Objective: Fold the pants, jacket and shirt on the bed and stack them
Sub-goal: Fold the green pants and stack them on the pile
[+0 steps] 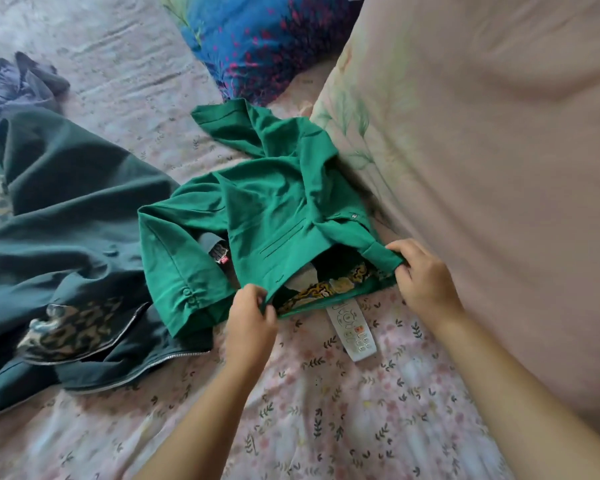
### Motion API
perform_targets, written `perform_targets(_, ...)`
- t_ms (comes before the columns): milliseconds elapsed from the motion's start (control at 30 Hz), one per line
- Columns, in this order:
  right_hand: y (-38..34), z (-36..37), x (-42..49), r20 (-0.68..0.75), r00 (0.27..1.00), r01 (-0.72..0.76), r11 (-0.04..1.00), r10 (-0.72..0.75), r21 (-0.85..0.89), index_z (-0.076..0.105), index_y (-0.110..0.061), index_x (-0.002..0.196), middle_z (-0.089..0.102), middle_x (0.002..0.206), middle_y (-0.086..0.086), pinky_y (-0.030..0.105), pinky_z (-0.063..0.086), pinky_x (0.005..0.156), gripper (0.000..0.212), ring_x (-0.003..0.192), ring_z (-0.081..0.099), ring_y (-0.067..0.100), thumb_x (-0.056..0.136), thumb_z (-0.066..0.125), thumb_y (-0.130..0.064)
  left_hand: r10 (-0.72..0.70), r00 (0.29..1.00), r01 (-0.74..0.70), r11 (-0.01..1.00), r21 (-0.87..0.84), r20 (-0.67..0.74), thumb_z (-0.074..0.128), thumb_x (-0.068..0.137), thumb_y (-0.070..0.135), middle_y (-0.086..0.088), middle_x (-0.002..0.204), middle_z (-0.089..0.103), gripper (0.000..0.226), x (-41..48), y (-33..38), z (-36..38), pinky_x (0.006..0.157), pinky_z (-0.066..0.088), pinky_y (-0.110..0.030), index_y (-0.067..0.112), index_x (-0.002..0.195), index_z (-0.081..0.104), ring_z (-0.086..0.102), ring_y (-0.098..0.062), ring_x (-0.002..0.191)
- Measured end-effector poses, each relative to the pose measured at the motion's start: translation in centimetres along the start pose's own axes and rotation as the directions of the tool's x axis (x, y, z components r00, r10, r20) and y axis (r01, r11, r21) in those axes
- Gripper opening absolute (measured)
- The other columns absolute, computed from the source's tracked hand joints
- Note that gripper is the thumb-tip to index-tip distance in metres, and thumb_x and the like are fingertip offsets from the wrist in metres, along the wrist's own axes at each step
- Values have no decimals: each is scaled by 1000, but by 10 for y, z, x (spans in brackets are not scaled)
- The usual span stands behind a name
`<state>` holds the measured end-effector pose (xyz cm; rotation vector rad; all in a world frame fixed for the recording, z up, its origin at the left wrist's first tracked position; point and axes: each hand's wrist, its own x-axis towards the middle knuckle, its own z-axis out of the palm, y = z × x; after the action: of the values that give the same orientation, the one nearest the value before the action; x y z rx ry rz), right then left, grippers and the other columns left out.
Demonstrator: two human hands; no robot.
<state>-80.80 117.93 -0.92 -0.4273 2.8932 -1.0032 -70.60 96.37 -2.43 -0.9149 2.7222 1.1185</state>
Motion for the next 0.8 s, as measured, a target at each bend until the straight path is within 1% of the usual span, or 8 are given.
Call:
perform_targets(67, -18, -13, -18, -30, 999, -32, 999, 31, -9, 63, -4, 104, 66, 102, 10, 28, 44, 69, 34, 84, 61, 31, 77, 43, 2, 12, 998, -14, 1000, -27, -55, 50, 87, 3, -4, 87, 50, 9, -14, -3, -29, 59, 27, -24, 11, 88, 47, 46, -17, 77)
perform_targets(133, -42, -27, -37, -29, 996, -82, 997, 82, -9, 61, -6, 112, 64, 111, 12, 34, 47, 74, 40, 92, 60, 34, 79, 46, 10, -6, 993, -1, 998, -59, -115, 50, 86, 1, -3, 83, 50, 10, -29, -5, -62, 57, 24, -23, 10, 86, 47, 45, -17, 74)
perform_targets(267, -109, -58, -79, -3, 984, -177, 984, 177, 9, 52, -12, 129, 54, 131, 12, 34, 44, 86, 49, 107, 56, 32, 84, 44, 8, -94, 979, 74, 990, -119, -180, 52, 89, 6, -1, 74, 50, 8, -68, -13, -140, 61, 28, -29, 9, 83, 47, 47, -23, 74)
perform_targets(367, -162, -80, -108, 21, 980, -197, 980, 197, -6, 58, -5, 122, 57, 123, 18, 34, 42, 88, 37, 107, 54, 33, 89, 43, 4, -98, 967, 65, 987, -145, -236, 56, 89, 12, -4, 70, 51, 13, -99, -25, -205, 60, 29, -33, 7, 81, 48, 49, -28, 70)
perform_targets(467, -212, -95, -137, 14, 977, -212, 976, 213, -47, 64, 1, 110, 63, 112, 20, 35, 44, 87, 28, 102, 58, 34, 88, 47, 3, -56, 948, 12, 990, -139, -314, 58, 87, 10, -10, 72, 54, 13, -132, -42, -271, 63, 30, -33, 7, 80, 47, 48, -30, 69)
perform_targets(600, -279, -105, -172, -50, 974, -224, 974, 223, -19, 67, 2, 102, 68, 100, 21, 34, 45, 73, 22, 87, 61, 34, 85, 54, 1, -45, 907, -18, 989, -145, -420, 54, 89, 9, -10, 71, 50, 14, -177, -70, -358, 62, 27, -31, 7, 78, 44, 44, -28, 67)
perform_targets(667, -318, -109, -184, -76, 972, -223, 975, 222, -4, 64, 5, 98, 67, 91, 24, 31, 38, 62, 16, 74, 56, 31, 87, 56, -4, -38, 883, -27, 991, -132, -467, 53, 89, 9, -12, 71, 49, 15, -195, -84, -399, 62, 28, -31, 7, 79, 43, 45, -29, 67)
perform_targets(800, -404, -121, -200, -129, 971, -211, 976, 202, -58, 48, 4, 98, 59, 87, 29, 36, 38, 60, 18, 69, 49, 34, 93, 45, -13, -84, 824, 21, 993, -118, -561, 50, 90, 8, -21, 77, 52, 9, -226, -116, -484, 62, 29, -34, 2, 86, 44, 53, -40, 75)
